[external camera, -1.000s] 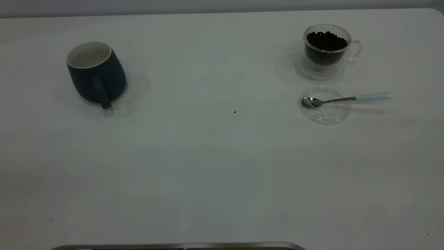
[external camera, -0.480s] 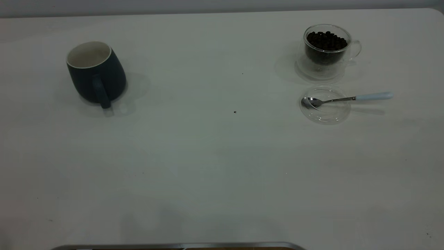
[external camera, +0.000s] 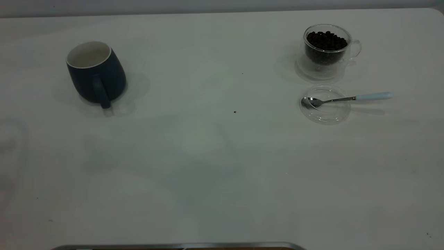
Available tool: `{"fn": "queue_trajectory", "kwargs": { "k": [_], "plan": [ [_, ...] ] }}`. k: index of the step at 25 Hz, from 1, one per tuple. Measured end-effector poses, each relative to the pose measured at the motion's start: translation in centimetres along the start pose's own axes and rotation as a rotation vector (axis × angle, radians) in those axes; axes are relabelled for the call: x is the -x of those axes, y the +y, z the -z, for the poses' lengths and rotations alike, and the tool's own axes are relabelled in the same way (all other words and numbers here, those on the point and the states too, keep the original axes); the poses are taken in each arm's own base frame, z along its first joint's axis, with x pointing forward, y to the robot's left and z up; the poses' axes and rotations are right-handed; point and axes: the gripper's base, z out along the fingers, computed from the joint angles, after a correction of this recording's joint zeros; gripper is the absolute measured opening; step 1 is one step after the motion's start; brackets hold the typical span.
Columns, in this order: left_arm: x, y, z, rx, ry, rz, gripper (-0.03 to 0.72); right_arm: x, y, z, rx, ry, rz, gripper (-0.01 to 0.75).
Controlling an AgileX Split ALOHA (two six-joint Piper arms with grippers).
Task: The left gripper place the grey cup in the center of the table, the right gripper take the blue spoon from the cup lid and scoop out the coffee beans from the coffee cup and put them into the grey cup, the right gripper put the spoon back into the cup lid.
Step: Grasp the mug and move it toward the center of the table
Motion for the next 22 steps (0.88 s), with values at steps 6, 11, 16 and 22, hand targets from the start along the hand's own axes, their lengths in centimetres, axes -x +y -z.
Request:
{"fn": "queue_trajectory", "kwargs": {
  "k": [6,11,16,22],
  "plan": [
    [4.5,-0.3,-7.0,0.036,0.107,-0.174,0.513,0.0,0.0,0.0,0.0,0.0,0.0,0.561],
    [6.4,-1.9,-14.3,0.015,0.185,-0.414,0.513,0.0,0.0,0.0,0.0,0.0,0.0,0.561],
    [5.6,-4.5,-20.8,-0.045,0.206,-0.69,0.513,0.0,0.0,0.0,0.0,0.0,0.0,0.561],
    [2.7,-8.3,-25.0,-0.111,0.237,-0.858,0.51,0.0,0.0,0.0,0.0,0.0,0.0,0.561]
  ]
}}
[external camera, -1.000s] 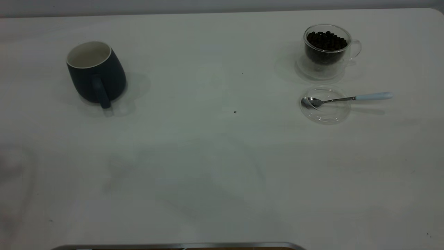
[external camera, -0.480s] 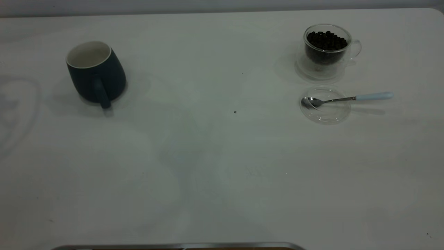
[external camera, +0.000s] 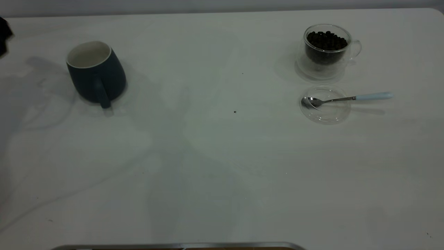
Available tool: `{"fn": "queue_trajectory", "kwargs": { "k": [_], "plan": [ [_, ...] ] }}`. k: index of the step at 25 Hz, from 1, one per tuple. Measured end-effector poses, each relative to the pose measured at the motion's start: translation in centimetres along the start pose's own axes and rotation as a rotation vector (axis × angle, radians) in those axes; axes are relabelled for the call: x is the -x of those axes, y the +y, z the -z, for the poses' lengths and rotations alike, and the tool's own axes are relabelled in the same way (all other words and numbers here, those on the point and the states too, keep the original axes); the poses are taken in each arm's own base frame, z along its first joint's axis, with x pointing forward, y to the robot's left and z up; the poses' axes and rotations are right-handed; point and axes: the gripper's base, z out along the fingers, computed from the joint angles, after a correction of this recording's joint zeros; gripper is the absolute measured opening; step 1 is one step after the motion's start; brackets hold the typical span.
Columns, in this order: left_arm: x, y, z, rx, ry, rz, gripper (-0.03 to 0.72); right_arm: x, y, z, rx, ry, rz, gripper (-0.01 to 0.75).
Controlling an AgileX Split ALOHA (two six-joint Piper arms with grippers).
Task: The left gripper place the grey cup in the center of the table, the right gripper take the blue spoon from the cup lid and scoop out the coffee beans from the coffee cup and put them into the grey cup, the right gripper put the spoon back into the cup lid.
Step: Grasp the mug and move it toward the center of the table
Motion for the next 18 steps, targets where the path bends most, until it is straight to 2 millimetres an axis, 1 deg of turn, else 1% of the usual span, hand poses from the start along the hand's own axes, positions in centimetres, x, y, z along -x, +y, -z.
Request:
{"fn": "queue_trajectory", "kwargs": {
  "k": [3,10,11,14,18],
  "plan": [
    [1.0,-1.7,-1.3,-0.008,-0.021,-0.096,0.509,0.0,0.0,0.0,0.0,0.0,0.0,0.561],
    [3.5,-5.7,-3.7,0.012,-0.129,-0.495,0.509,0.0,0.0,0.0,0.0,0.0,0.0,0.561],
    [3.8,-6.0,-3.8,0.019,-0.14,-0.55,0.508,0.0,0.0,0.0,0.0,0.0,0.0,0.561],
    [4.1,-6.7,-4.3,0.023,-0.154,-0.63,0.508,0.0,0.0,0.0,0.0,0.0,0.0,0.561],
    [4.2,-7.3,-4.7,0.023,-0.16,-0.679,0.508,0.0,0.0,0.0,0.0,0.0,0.0,0.561]
  ]
}}
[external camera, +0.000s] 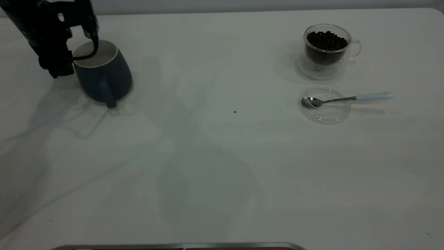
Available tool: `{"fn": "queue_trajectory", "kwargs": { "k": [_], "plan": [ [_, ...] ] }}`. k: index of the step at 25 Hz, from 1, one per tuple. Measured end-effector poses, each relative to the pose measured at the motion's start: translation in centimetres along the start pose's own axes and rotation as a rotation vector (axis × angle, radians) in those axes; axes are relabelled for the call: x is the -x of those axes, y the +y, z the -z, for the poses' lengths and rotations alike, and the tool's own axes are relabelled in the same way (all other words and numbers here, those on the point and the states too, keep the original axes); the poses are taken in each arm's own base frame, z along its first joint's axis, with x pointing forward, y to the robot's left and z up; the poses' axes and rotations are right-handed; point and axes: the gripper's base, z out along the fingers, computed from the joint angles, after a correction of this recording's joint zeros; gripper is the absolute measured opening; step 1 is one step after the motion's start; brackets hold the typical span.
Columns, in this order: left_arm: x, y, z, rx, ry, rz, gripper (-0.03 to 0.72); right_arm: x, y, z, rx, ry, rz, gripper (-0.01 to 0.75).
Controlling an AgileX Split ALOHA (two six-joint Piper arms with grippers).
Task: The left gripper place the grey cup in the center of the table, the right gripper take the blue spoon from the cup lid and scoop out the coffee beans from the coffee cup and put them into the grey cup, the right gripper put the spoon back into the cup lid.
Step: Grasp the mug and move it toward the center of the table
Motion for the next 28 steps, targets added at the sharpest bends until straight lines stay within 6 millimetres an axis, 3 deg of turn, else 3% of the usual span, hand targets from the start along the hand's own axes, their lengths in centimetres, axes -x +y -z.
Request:
{"fn": "queue_trajectory", "kwargs": {
  "k": [11,20,28],
  "plan": [
    [5.2,-1.9,0.4,0.034,-0.082,-0.116,0.508,0.0,0.0,0.0,0.0,0.0,0.0,0.561],
    [9.6,-5.3,0.1,0.007,-0.127,-0.214,0.508,0.0,0.0,0.0,0.0,0.0,0.0,0.561],
    [12.8,-7.0,0.9,0.036,-0.195,-0.253,0.508,0.0,0.0,0.0,0.0,0.0,0.0,0.561]
  ]
}}
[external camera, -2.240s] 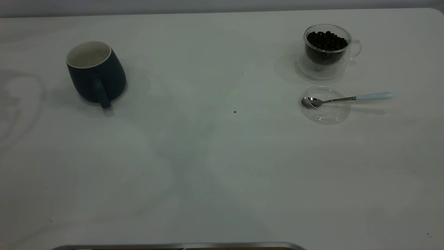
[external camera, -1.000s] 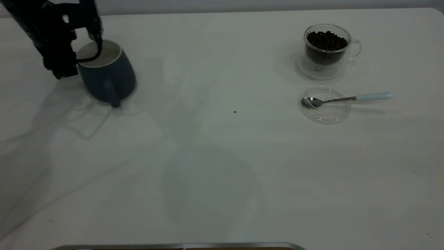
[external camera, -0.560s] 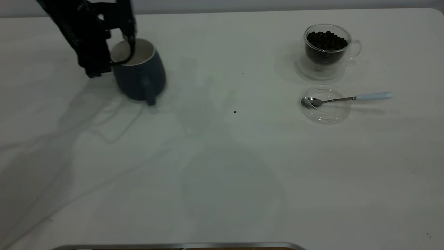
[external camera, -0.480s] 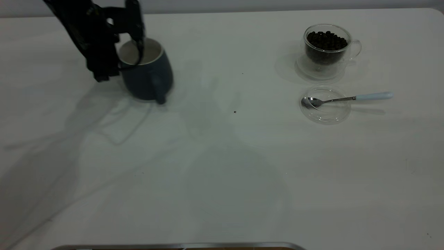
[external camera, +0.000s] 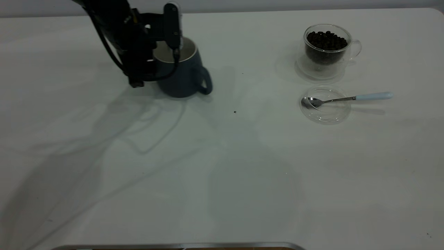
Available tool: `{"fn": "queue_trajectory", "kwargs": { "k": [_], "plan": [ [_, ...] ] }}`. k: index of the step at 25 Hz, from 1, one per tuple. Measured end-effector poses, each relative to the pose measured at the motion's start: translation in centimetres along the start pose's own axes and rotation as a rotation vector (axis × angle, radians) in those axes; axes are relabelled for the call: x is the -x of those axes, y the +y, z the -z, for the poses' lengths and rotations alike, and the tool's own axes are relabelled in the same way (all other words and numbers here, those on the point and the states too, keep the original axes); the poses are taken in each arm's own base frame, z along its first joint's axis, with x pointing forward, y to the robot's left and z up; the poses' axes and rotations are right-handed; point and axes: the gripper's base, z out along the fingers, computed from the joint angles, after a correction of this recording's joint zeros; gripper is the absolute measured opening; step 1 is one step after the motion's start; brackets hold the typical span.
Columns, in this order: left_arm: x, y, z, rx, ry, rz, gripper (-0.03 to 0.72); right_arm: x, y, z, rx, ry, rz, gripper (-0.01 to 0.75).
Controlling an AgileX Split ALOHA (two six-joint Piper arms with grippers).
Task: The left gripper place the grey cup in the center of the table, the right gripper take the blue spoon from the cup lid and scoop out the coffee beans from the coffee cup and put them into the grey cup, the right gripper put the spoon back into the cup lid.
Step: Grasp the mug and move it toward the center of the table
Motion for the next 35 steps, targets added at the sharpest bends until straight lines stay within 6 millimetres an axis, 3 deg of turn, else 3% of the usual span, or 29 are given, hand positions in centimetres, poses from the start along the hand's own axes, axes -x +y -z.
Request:
{"fn": "queue_trajectory", "kwargs": {
  "k": [6,16,25,30,35],
  "plan": [
    [1.9,-0.7,-0.2,0.021,-0.044,-0.026,0.508,0.0,0.0,0.0,0.0,0.0,0.0,0.561],
    [2.3,-1.0,-0.5,0.031,-0.062,-0.015,0.508,0.0,0.0,0.0,0.0,0.0,0.0,0.561],
    [3.9,-1.3,-0.3,0.058,-0.103,-0.041,0.508,0.0,0.0,0.0,0.0,0.0,0.0,0.561],
    [3.5,-1.4,-0.4,0.038,-0.082,-0.02,0.508,0.0,0.0,0.0,0.0,0.0,0.0,0.561],
    [0.1,-0.1,1.6,-0.081,0.076,0.07,0.508,0.0,0.0,0.0,0.0,0.0,0.0,0.561]
  ]
}}
